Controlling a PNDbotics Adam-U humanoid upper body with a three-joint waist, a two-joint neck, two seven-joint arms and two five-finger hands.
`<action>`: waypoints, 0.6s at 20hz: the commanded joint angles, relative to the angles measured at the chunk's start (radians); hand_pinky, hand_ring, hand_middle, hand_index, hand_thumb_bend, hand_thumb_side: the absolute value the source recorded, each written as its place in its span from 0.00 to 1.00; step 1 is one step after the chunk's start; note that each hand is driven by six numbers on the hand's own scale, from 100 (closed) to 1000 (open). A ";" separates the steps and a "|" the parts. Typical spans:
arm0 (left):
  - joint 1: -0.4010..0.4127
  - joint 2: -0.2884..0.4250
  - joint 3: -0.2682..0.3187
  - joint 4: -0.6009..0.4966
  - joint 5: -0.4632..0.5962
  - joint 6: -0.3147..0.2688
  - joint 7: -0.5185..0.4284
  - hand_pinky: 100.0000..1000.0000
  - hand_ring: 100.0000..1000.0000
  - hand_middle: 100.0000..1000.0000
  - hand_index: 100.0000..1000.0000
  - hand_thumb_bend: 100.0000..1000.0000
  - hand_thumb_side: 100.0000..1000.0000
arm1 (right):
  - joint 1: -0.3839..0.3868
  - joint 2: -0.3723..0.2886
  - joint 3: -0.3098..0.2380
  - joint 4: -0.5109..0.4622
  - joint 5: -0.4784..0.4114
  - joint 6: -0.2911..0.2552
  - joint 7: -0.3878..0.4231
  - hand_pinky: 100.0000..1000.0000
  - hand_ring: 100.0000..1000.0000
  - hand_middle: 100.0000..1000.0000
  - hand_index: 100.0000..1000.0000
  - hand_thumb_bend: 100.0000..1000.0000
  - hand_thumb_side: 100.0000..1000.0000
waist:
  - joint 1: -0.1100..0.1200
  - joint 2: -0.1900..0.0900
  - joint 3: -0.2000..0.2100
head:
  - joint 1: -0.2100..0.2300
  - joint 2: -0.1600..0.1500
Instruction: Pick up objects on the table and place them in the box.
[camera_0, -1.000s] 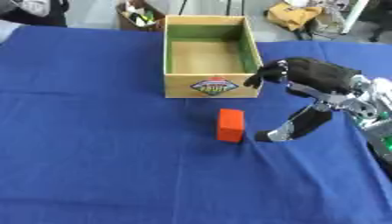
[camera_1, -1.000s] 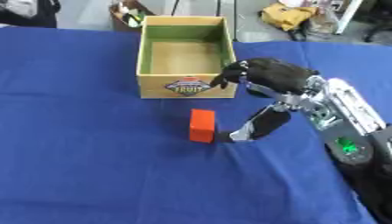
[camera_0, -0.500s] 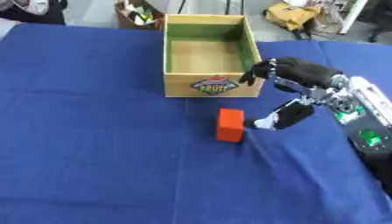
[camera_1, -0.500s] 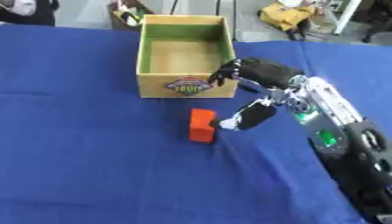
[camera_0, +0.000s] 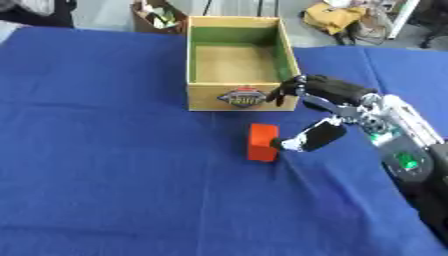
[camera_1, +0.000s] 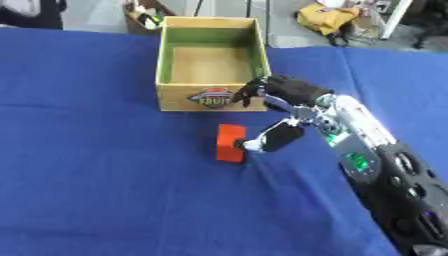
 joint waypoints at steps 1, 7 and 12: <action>-0.007 0.026 0.000 -0.019 0.004 0.003 0.003 0.00 0.06 0.09 0.38 0.00 0.97 | -0.015 -0.002 -0.003 -0.007 0.000 0.003 0.011 0.79 0.80 0.62 0.84 0.38 0.41 | 0.004 -0.020 -0.001 | -0.002 0.004; -0.007 0.025 0.001 -0.019 0.001 0.006 0.006 0.00 0.06 0.09 0.38 0.00 0.97 | -0.011 0.011 -0.002 -0.012 -0.002 0.006 0.026 0.79 0.79 0.62 0.84 0.38 0.40 | 0.002 -0.021 -0.002 | 0.002 0.003; -0.007 0.023 0.000 -0.019 0.001 0.007 0.005 0.00 0.06 0.09 0.37 0.00 0.97 | -0.012 0.027 0.003 0.001 0.007 0.009 0.039 0.79 0.80 0.62 0.85 0.38 0.39 | 0.002 -0.019 0.003 | -0.004 0.004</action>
